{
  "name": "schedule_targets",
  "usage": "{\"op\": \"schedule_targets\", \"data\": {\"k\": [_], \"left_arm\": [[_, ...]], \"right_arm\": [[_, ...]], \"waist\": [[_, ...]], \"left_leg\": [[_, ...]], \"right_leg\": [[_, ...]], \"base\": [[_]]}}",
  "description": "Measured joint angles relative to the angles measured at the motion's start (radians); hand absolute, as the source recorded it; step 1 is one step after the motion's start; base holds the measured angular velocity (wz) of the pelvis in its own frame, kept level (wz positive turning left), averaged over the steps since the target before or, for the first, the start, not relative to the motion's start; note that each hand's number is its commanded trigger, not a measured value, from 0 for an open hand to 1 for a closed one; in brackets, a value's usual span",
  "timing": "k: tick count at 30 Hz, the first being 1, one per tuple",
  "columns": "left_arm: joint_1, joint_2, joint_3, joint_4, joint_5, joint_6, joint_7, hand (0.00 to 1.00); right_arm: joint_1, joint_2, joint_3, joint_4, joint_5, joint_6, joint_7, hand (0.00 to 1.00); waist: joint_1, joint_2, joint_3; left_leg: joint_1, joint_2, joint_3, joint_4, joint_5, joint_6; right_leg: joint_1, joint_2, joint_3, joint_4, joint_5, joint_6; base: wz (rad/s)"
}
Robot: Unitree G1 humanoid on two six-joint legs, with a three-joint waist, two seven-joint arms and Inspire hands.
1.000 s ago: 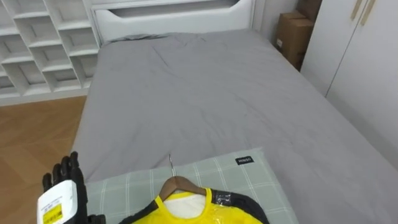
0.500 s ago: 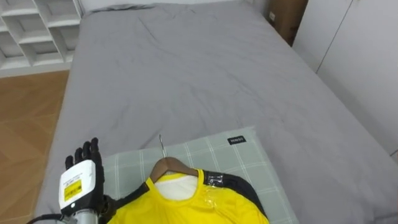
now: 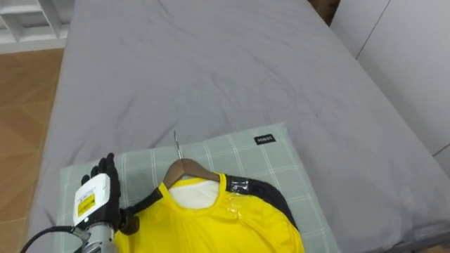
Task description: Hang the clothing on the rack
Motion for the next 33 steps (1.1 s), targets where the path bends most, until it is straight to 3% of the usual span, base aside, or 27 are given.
{"op": "schedule_targets", "data": {"k": [7, 12, 17, 22, 33], "left_arm": [[-0.045, 0.004, -0.011, 0.006, 0.006, 0.000, -0.001, 0.00], [-0.119, 0.015, -0.038, 0.040, -0.001, 0.000, -0.036, 0.00], [-0.139, 0.024, -0.061, 0.041, -0.002, 0.001, -0.081, 0.00], [-0.144, 0.026, -0.095, 0.041, 0.007, 0.007, -0.099, 0.00], [-0.146, 0.019, -0.136, 0.041, 0.050, 0.006, -0.099, 0.00]], "right_arm": [[-0.025, -0.003, 0.002, 0.003, 0.004, -0.007, 0.006, 0.00], [-0.077, -0.003, 0.009, 0.004, -0.013, -0.007, 0.008, 0.00], [-0.084, -0.003, 0.009, 0.005, -0.013, -0.006, 0.005, 0.00], [-0.088, -0.006, 0.010, 0.004, -0.010, -0.014, -0.014, 0.00], [-0.093, -0.009, 0.040, 0.005, 0.002, -0.029, -0.012, 0.00]], "waist": [[-0.006, 0.006, 0.0078], [-0.027, 0.010, 0.0330], [-0.036, 0.013, 0.0348], [-0.041, 0.031, 0.0456], [-0.050, 0.036, 0.0448]], "left_leg": [[-0.067, 0.002, -0.016, 0.030, 0.000, 0.000], [-0.120, 0.002, -0.019, 0.058, 0.001, 0.002], [-0.153, 0.005, -0.024, 0.082, 0.001, 0.002], [-0.154, 0.006, -0.025, 0.090, 0.001, 0.002], [-0.150, 0.003, -0.023, 0.083, 0.012, 0.006]], "right_leg": [[-0.058, 0.000, -0.008, 0.018, 0.000, -0.001], [-0.112, -0.002, -0.011, 0.053, 0.000, -0.001], [-0.131, -0.002, -0.028, 0.058, 0.001, -0.002], [-0.132, -0.005, -0.033, 0.069, 0.001, -0.002], [-0.153, -0.006, -0.014, 0.118, 0.001, -0.002]], "base": [[0.04], [0.02], [0.05], [0.03], [-0.01]]}}
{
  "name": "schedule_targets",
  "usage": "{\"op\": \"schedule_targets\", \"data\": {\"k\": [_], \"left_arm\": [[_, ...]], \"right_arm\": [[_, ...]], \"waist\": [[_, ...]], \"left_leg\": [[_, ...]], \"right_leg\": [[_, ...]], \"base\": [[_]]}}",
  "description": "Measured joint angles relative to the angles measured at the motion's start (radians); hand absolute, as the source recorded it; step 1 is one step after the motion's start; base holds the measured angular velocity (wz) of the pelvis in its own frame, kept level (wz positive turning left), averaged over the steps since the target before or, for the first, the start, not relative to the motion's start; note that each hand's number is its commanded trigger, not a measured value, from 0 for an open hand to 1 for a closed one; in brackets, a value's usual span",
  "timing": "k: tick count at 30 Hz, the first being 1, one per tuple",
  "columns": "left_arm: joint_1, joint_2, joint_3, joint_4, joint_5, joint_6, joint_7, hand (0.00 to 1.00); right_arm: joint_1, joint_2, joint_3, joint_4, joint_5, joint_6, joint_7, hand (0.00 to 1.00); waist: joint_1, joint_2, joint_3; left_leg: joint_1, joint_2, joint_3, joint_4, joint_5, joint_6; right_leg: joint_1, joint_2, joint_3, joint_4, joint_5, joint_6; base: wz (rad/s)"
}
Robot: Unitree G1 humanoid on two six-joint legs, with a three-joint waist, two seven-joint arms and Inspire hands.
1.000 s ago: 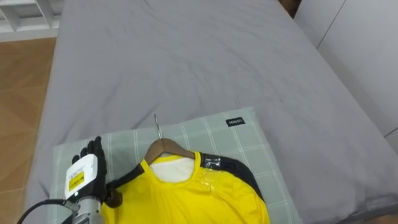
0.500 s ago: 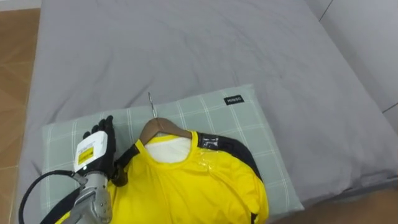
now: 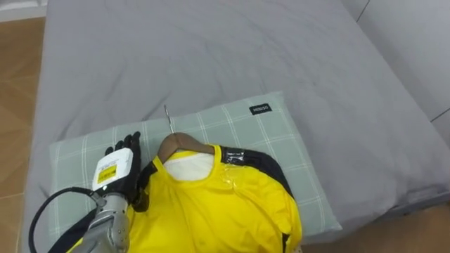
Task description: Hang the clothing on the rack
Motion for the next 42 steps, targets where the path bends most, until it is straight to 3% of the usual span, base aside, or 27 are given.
{"op": "schedule_targets", "data": {"k": [8, 16, 23, 31, 42], "left_arm": [[0.012, -0.009, -0.001, 0.001, 0.001, 0.000, 0.000, 0.00], [0.023, -0.009, -0.001, 0.037, 0.014, 0.000, -0.034, 0.00], [0.039, -0.024, -0.020, 0.038, 0.012, 0.002, -0.076, 0.00], [0.047, -0.027, -0.019, 0.041, 0.013, 0.002, -0.114, 0.00], [0.054, -0.029, -0.040, 0.079, -0.027, -0.003, -0.163, 0.00]], "right_arm": [[-0.005, 0.004, 0.013, 0.000, 0.002, 0.000, 0.000, 0.00], [-0.001, 0.015, 0.018, 0.000, 0.003, 0.001, -0.001, 0.00], [-0.005, 0.014, 0.018, -0.001, 0.008, 0.000, -0.001, 0.00], [-0.005, 0.012, 0.018, 0.000, 0.008, -0.001, 0.000, 0.00], [-0.011, 0.009, 0.018, -0.002, 0.007, -0.003, 0.021, 0.00]], "waist": [[-0.006, -0.011, -0.0036], [-0.006, -0.031, -0.0156], [-0.003, -0.029, -0.0168], [-0.001, -0.018, -0.0236], [-0.004, -0.019, -0.0231]], "left_leg": [[0.018, -0.015, 0.023, -0.022, 0.025, 0.003], [0.021, -0.017, 0.024, -0.019, 0.031, 0.005], [0.023, -0.016, 0.025, -0.021, 0.031, 0.006], [0.037, -0.013, 0.032, -0.031, 0.031, 0.006], [0.054, -0.018, 0.045, -0.055, 0.043, 0.004]], "right_leg": [[-0.010, -0.012, 0.014, 0.023, -0.011, -0.002], [-0.009, -0.013, 0.027, 0.025, -0.010, -0.002], [-0.009, -0.013, 0.036, 0.026, -0.010, -0.002], [-0.008, -0.013, 0.044, 0.035, -0.010, -0.002], [-0.005, -0.014, 0.049, 0.035, -0.010, -0.002]], "base": [[-0.02], [0.00], [0.00], [-0.02], [-0.02]]}}
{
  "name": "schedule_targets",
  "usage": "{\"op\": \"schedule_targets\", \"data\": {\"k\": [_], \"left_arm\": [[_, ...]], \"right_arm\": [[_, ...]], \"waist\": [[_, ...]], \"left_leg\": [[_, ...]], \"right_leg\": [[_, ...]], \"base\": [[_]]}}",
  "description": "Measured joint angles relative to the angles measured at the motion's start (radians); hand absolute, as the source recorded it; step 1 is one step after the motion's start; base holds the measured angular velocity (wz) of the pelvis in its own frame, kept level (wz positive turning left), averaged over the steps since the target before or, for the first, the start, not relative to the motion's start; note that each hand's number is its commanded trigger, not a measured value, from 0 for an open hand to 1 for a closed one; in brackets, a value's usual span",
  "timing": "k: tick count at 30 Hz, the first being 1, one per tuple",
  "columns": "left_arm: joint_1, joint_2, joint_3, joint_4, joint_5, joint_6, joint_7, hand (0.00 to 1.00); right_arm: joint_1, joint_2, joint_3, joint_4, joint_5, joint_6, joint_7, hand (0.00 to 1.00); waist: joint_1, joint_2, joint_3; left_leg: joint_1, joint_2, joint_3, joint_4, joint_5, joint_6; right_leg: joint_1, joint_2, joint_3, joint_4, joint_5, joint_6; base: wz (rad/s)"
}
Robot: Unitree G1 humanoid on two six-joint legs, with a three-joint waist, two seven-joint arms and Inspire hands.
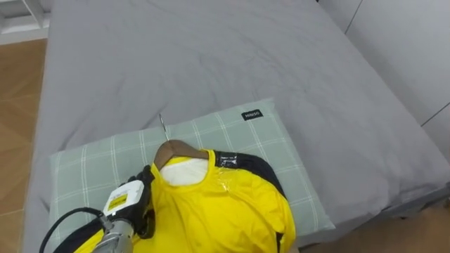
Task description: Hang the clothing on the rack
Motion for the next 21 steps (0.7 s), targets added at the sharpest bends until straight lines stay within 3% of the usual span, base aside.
{"op": "schedule_targets", "data": {"k": [21], "left_arm": [[0.002, 0.006, 0.007, -0.001, -0.079, -0.033, -0.016, 0.00]], "right_arm": [[-0.001, -0.001, -0.003, -0.004, -0.011, 0.000, 0.020, 0.00]], "waist": [[0.002, -0.012, 0.0093]], "left_leg": [[0.000, 0.000, 0.005, -0.006, 0.000, 0.001]], "right_leg": [[-0.005, -0.002, 0.011, -0.002, -0.002, 0.003]], "base": [[0.00]]}}
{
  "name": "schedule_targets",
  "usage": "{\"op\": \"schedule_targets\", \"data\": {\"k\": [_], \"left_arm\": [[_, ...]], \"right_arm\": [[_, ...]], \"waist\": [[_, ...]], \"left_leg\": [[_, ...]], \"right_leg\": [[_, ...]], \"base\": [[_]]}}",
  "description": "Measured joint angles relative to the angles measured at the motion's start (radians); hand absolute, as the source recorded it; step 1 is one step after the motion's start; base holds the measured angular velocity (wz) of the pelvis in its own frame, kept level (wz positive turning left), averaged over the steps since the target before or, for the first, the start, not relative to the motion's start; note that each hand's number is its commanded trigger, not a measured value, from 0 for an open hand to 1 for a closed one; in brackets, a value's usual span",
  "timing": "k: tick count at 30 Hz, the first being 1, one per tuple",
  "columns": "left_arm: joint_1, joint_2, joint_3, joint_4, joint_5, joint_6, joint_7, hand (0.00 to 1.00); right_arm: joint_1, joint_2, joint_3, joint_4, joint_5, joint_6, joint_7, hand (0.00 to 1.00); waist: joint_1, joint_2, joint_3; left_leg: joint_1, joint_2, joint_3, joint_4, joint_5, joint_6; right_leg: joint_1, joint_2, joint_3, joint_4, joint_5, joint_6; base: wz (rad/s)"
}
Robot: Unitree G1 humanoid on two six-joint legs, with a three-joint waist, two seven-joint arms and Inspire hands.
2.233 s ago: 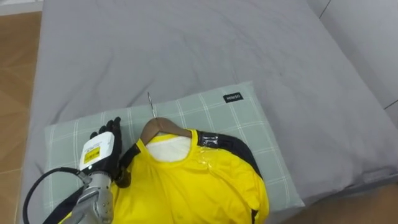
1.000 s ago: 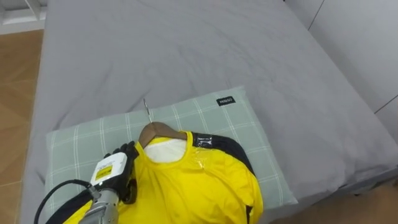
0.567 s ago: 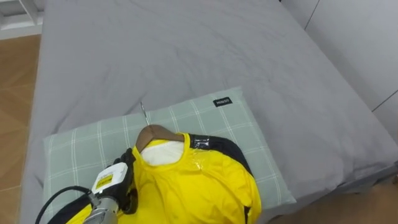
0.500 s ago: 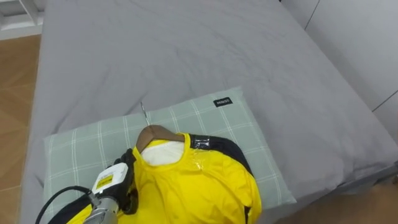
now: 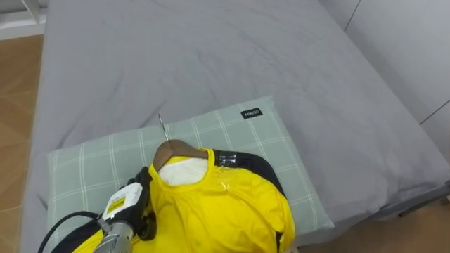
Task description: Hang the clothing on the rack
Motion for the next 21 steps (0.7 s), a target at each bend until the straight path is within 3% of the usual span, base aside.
{"op": "schedule_targets", "data": {"k": [6, 16, 17, 18, 21], "left_arm": [[-0.001, -0.001, 0.015, 0.000, -0.077, -0.006, 0.000, 0.00], [-0.006, -0.001, 0.020, 0.000, -0.077, -0.006, -0.003, 0.00], [-0.007, -0.001, 0.021, 0.000, -0.076, -0.005, -0.004, 0.00], [-0.009, 0.000, 0.024, 0.000, -0.076, -0.005, -0.004, 0.00], [-0.021, 0.001, 0.028, -0.001, -0.077, 0.002, -0.005, 0.00]], "right_arm": [[0.000, 0.002, 0.003, -0.002, 0.004, 0.001, -0.004, 0.00], [0.001, 0.006, 0.006, -0.001, 0.003, 0.001, -0.011, 0.00], [0.002, 0.006, 0.008, -0.001, 0.003, 0.001, -0.012, 0.00], [0.002, 0.006, 0.013, -0.001, 0.003, 0.001, -0.015, 0.00], [0.001, 0.005, 0.022, -0.001, 0.005, 0.003, -0.022, 0.00]], "waist": [[0.001, -0.003, -0.0012], [0.001, -0.004, -0.0034], [0.001, -0.004, -0.0042], [0.002, -0.006, -0.0108], [0.000, -0.006, -0.0121]], "left_leg": [[-0.001, 0.000, 0.001, 0.000, 0.000, 0.000], [-0.008, 0.001, 0.001, 0.005, 0.000, 0.000], [-0.010, 0.001, 0.001, 0.006, 0.000, 0.000], [-0.020, 0.001, 0.001, 0.006, 0.000, 0.000], [-0.034, 0.003, 0.001, 0.020, 0.000, 0.000]], "right_leg": [[-0.003, 0.001, 0.001, -0.002, 0.000, 0.000], [-0.002, 0.004, -0.001, -0.013, 0.002, -0.001], [-0.004, 0.004, 0.001, -0.012, 0.002, -0.002], [-0.017, 0.004, 0.004, -0.007, 0.002, -0.002], [-0.032, 0.001, 0.002, 0.007, 0.003, -0.003]], "base": [[0.00], [0.00], [0.00], [0.00], [0.00]]}}
